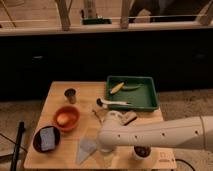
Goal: Place towel in metal cup
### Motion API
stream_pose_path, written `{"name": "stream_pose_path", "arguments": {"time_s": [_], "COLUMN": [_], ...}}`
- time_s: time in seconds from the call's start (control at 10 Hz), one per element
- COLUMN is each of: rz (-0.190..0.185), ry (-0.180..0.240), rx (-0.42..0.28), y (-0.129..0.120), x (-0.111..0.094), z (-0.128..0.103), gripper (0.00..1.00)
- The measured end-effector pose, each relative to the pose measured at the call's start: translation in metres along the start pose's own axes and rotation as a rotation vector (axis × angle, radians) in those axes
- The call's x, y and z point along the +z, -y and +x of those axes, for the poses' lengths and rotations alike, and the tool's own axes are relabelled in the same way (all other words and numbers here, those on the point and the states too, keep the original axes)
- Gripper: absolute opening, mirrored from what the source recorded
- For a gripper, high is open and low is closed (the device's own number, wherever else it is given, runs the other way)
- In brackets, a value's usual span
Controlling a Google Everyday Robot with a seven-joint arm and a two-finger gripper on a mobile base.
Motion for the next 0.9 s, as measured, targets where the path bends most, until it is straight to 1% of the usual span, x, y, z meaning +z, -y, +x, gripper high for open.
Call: {"name": "stream_pose_path", "arguments": {"time_s": [0.5,0.9], "rz": [-0.029,-0.034], "ry": [0.017,0.027], "rx": [-0.056,-0.1], "y": [0.012,0.024], "x": [0.026,0.043], "z": [-0.01,-0.018], "gripper": [0.8,0.8]}}
